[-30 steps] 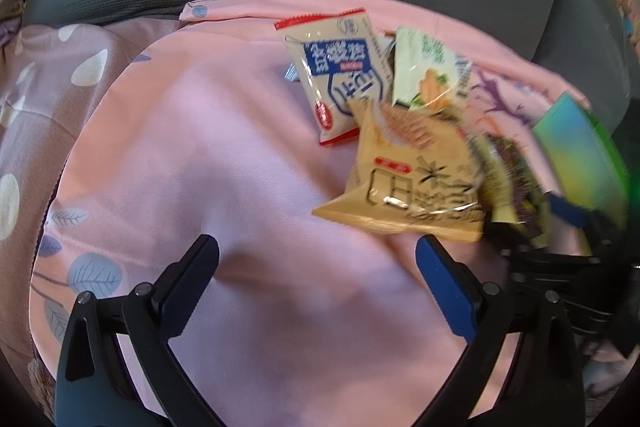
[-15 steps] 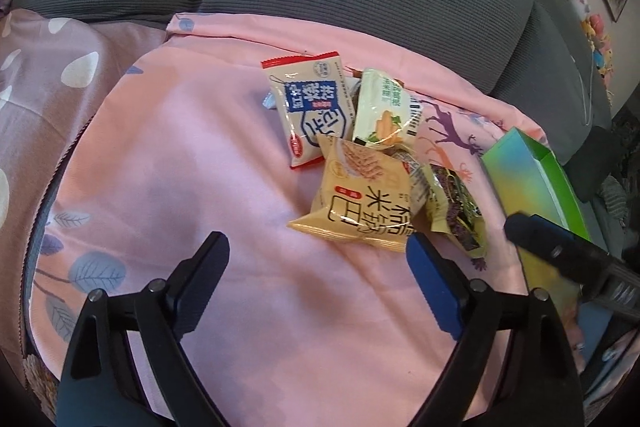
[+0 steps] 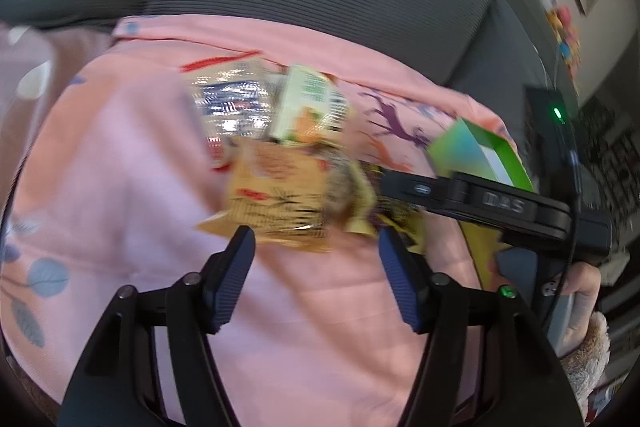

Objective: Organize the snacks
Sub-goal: 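Grasp the black-sesame snack bag with the right gripper, then carry the black-sesame bag into the green box and open the right gripper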

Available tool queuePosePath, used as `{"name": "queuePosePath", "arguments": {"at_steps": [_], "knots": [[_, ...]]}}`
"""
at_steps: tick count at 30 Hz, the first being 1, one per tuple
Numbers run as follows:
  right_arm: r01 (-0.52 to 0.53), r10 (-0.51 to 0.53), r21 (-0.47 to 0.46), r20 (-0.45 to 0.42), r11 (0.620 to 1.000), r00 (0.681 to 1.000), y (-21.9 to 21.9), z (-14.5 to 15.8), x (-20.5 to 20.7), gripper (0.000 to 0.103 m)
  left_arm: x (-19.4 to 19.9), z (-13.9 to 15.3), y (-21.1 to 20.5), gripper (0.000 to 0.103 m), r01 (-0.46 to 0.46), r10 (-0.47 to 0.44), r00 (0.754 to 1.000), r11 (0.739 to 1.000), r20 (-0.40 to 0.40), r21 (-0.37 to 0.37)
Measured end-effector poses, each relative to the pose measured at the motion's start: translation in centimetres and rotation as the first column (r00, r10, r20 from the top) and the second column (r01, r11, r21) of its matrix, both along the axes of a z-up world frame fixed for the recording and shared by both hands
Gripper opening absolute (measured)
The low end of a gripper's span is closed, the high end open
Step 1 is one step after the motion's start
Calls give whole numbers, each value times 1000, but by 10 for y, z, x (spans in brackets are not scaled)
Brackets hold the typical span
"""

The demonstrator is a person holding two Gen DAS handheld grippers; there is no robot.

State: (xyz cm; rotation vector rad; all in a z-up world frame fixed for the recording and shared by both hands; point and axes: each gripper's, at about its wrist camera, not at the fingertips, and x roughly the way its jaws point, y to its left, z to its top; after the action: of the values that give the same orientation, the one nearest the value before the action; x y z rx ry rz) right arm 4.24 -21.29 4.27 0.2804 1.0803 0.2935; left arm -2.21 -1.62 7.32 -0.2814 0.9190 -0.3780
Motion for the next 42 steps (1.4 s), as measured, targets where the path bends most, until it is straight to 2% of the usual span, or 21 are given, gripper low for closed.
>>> {"name": "queuePosePath", "arguments": {"at_steps": [4,8,10,13,17,21,26,33,38,42], "knots": [[-5,6,25,-24,1000,1000,1,-7,8,87,13,-3,-32,40,72,-72,997,997,-29,-4],[-16,18,36,-55,999,998,2,-16,11,80,24,-11,-55,38,85,-83,996,994,-35,71],[-20,21,28,-42,999,999,1,-16,10,74,28,-15,-60,32,80,-75,996,991,-45,106],[-27,29,44,-43,999,999,0,-17,9,69,29,-19,-65,28,79,-74,996,988,-49,129],[-20,22,79,-34,997,999,-5,-16,4,52,30,-21,-73,26,91,-85,996,981,-42,172],[-4,7,104,-23,995,1000,-11,-10,-2,40,32,-18,-88,25,102,-99,995,976,-23,193],[26,-30,144,23,989,999,-25,10,-15,39,22,1,-103,25,111,-122,992,971,42,211],[88,-111,135,178,987,978,-57,62,-48,39,-1,45,-130,25,164,-198,966,966,168,200],[190,-205,82,231,978,951,-85,84,-68,39,-7,58,-163,25,234,-267,943,956,198,176],[253,-260,60,224,966,939,-108,85,-71,39,-8,57,-194,25,291,-321,928,941,190,171]]}}
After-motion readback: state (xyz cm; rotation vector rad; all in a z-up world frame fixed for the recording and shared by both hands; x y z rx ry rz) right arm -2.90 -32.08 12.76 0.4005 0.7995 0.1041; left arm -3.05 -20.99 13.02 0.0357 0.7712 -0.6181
